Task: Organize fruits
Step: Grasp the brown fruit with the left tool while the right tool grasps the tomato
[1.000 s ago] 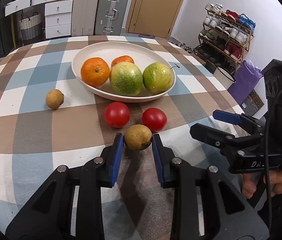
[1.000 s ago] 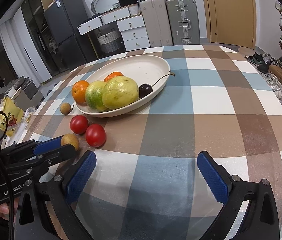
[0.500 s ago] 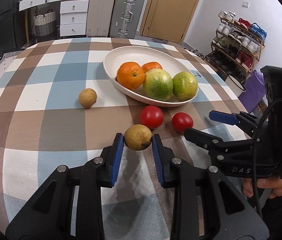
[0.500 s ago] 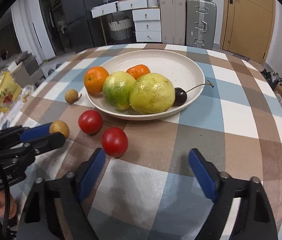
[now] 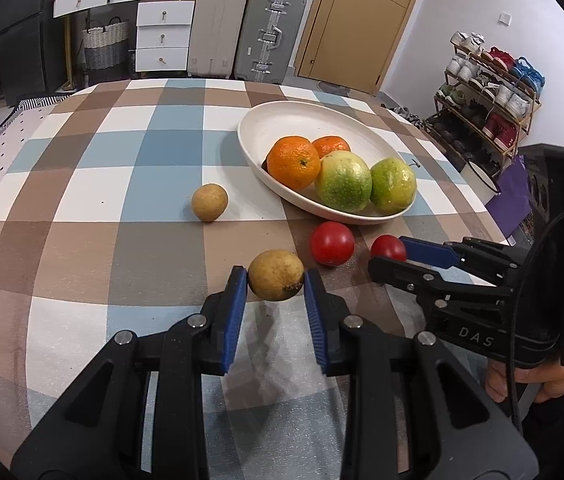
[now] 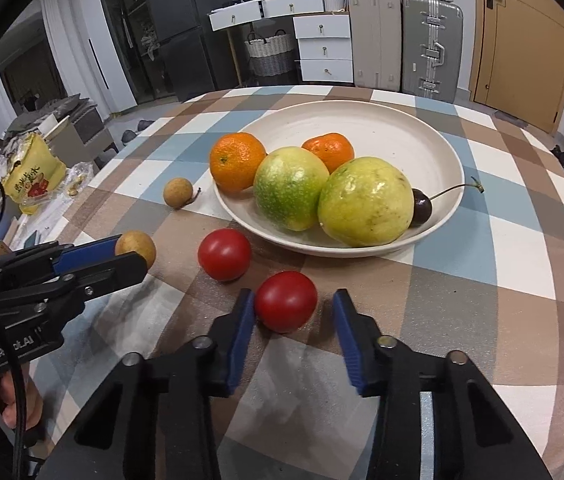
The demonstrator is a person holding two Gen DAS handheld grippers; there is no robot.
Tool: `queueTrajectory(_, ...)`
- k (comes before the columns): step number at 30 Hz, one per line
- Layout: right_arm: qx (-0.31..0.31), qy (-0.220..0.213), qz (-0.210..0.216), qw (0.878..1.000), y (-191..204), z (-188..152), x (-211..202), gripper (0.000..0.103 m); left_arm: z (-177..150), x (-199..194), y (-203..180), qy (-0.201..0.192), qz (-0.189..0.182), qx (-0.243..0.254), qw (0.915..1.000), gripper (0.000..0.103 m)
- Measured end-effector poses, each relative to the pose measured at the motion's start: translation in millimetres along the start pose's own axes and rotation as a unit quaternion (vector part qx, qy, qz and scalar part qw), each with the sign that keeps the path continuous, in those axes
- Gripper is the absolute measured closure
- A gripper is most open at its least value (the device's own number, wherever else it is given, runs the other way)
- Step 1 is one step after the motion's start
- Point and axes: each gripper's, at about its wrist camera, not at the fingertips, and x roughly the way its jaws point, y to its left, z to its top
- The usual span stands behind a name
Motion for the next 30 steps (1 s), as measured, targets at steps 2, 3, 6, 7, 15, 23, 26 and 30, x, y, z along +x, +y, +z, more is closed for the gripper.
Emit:
queueTrajectory(2,-0.001,-0.003,0.002,1.0,0,-1,-2,0.072,0,0,-1,0.0,0.0,-0.001,1.0,0.076)
queueTrajectory(3,-0.001,-0.004,0.005,1.0,-1,-2,-3,0.072,0,0,-1,0.0,0.0,0.0,1.0,0.077)
queueTrajectory(6,0.0,-0.011,0.012,1.0,-2,-4,-6,0.072,1,0,-2,-0.002,-0.002,0.001,1.0,0.076)
queueTrajectory(7,0.0,-0.012,0.012,1.0,-2,-5,-8,0.072,1,1,-3,-0.002,-0.002,0.002,1.0,0.076)
queueTrajectory(15,0.005,-0.037,0.016,0.999,-5,-5,-27,0.072,8,-2,-9,-0.011,-0.005,0.005,0.9999,0.077)
queueTrajectory(23,0.027,-0.062,0.021,0.997,-16,3,-51,0.072,21,-8,-17,-0.024,-0.006,0.016,0.9996,0.076)
queueTrajectory(26,0.042,-0.079,0.03,0.996,-24,5,-63,0.072,27,-10,-19,-0.03,-0.007,0.02,0.9993,0.077)
queueTrajectory(30,0.049,-0.091,0.027,0.994,-30,8,-72,0.072,35,-11,-23,-0.033,-0.006,0.028,0.999,0.076)
